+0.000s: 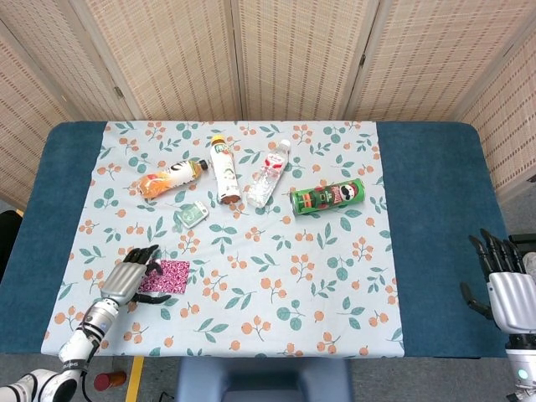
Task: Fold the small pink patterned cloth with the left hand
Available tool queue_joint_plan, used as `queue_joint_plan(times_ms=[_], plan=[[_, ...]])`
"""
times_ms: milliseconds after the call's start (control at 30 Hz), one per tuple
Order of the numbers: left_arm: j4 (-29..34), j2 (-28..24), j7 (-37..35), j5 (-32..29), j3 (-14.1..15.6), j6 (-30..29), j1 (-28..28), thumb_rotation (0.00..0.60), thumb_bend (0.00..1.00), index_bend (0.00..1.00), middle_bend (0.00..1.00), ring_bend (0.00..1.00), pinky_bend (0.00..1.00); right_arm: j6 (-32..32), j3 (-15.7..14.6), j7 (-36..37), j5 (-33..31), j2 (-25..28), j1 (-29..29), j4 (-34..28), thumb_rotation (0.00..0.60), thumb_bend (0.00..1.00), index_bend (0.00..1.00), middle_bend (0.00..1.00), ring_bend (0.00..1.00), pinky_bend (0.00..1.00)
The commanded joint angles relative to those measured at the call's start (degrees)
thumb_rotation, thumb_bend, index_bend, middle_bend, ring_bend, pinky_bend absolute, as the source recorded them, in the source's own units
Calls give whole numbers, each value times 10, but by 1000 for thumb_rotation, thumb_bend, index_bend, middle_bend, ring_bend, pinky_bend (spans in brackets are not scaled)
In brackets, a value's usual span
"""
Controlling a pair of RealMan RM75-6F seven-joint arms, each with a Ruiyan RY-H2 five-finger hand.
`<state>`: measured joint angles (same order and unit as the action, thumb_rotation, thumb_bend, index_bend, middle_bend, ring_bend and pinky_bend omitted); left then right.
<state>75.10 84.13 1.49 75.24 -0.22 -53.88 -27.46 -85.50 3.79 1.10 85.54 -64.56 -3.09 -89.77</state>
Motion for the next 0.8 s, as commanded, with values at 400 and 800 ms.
queue_joint_plan(times_ms=[400,800], plan=[[1,-17,-30,14,1,-25,18,303,160,398,0,0,0,-4,0,-5,3,1,1,-5,600,418,0,0,0,0],[2,-14,-17,13,1,-12,13,301,160,398,0,0,0,-6,-1,-1,2,1,4,-2,600,418,0,0,0,0]])
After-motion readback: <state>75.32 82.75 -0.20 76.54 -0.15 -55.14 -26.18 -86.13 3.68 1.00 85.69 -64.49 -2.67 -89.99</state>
